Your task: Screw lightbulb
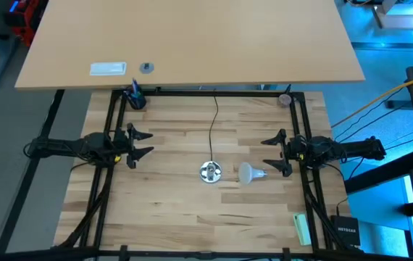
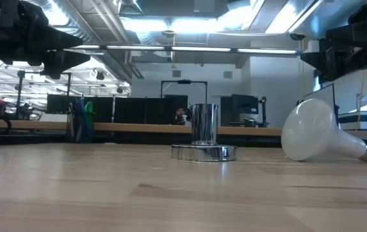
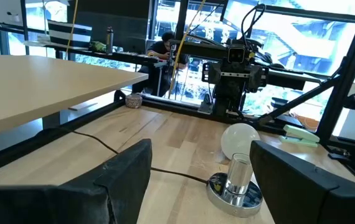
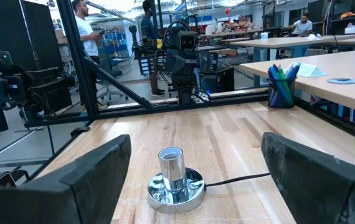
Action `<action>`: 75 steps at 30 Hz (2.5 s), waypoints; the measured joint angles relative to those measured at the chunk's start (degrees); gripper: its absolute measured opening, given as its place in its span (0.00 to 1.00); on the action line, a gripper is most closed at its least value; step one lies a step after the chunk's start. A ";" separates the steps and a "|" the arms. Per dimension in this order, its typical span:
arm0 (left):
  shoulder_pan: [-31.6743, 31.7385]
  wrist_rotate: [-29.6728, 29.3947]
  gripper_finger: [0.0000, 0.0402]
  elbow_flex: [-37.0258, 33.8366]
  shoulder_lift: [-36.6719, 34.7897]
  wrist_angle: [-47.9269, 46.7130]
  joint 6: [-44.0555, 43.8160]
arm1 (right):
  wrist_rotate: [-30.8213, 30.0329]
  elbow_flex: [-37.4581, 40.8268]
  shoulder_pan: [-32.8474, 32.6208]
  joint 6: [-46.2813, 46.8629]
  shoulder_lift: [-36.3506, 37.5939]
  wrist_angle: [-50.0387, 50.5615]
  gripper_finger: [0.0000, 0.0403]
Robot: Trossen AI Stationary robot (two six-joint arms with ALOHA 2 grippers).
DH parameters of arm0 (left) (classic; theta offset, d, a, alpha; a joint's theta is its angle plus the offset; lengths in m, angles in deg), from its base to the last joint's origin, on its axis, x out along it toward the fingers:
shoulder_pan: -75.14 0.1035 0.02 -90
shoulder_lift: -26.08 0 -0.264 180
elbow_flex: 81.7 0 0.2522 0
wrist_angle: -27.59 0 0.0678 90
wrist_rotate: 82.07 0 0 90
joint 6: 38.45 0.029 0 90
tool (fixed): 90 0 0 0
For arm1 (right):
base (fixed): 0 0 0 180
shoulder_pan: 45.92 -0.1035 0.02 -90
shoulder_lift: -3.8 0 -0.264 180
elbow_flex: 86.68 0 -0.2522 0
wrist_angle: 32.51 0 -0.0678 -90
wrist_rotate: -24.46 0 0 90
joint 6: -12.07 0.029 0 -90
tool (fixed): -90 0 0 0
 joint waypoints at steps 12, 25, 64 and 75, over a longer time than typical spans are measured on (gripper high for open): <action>0.00 0.02 0.65 -0.02 -0.02 0.01 0.01 | 0.00 0.02 -0.01 -0.01 0.01 -0.01 0.90; 0.00 0.02 0.65 -0.02 -0.02 0.00 0.02 | 0.00 0.01 -0.01 0.00 0.00 -0.02 0.90; 0.00 -0.28 0.65 -0.02 -0.03 15.01 -10.53 | 0.00 0.00 0.00 0.00 0.00 -0.02 0.90; 0.44 -6.10 0.65 -0.02 -0.04 28.96 -11.08 | 0.00 0.02 0.00 -0.02 0.00 0.00 0.90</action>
